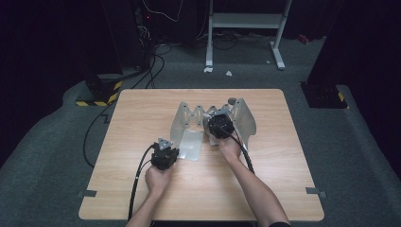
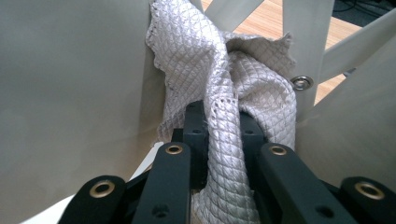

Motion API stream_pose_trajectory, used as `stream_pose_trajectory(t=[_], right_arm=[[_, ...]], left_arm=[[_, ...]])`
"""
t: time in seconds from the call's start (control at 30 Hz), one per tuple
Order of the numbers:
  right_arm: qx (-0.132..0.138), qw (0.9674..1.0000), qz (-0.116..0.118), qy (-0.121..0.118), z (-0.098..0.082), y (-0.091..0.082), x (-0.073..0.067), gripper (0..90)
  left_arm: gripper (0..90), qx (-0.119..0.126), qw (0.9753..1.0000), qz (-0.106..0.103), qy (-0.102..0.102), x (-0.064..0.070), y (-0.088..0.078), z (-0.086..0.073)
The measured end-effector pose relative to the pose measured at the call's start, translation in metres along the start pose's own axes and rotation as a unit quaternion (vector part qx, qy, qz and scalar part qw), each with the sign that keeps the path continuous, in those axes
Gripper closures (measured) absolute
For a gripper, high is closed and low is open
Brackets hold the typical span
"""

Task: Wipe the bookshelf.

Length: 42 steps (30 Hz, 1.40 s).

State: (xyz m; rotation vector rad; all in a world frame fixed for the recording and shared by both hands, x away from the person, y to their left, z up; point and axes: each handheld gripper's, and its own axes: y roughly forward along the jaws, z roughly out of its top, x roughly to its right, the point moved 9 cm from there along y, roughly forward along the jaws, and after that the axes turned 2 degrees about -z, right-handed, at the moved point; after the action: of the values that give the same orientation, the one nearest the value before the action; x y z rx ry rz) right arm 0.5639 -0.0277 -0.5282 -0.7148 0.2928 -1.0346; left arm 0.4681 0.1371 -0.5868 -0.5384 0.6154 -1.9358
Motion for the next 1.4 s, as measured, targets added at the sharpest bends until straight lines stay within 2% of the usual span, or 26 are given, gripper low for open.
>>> stream_pose_trajectory(t=[0.17, 0.43, 0.63, 0.73, 0.93, 1.1, 1.4], right_arm=[[0.007, 0.9999, 0.006, 0.012, 0.003, 0.000, 0.003, 79.8], [0.052, 0.9981, 0.021, 0.025, 0.034, -0.027, 0.008, 79.8], [0.072, 0.9970, 0.024, 0.019, 0.049, -0.041, 0.007, 79.8], [0.065, 0.9975, 0.025, 0.013, 0.048, -0.041, 0.006, 79.8], [0.042, 0.9987, 0.028, 0.008, 0.038, -0.027, 0.003, 79.9], [0.039, 0.9989, 0.026, 0.009, 0.034, -0.021, 0.001, 79.9], [0.008, 0.9993, 0.032, 0.015, 0.012, -0.002, -0.003, 79.9]], left_arm=[[84.5, -0.001, 0.9999, 0.006, 0.009, 0.000, 0.000, 0.000], [84.6, -0.002, 0.9999, 0.007, 0.012, 0.000, 0.000, 0.000], [84.6, -0.003, 0.9999, 0.006, 0.011, 0.000, -0.001, 0.000], [84.6, -0.003, 1.0000, 0.003, 0.008, 0.000, -0.001, 0.000], [84.6, -0.002, 0.9999, 0.003, 0.009, 0.000, -0.001, 0.000], [84.6, -0.002, 1.0000, 0.003, 0.008, 0.000, 0.000, 0.000], [84.6, -0.001, 1.0000, 0.003, 0.006, 0.001, 0.000, 0.000]])
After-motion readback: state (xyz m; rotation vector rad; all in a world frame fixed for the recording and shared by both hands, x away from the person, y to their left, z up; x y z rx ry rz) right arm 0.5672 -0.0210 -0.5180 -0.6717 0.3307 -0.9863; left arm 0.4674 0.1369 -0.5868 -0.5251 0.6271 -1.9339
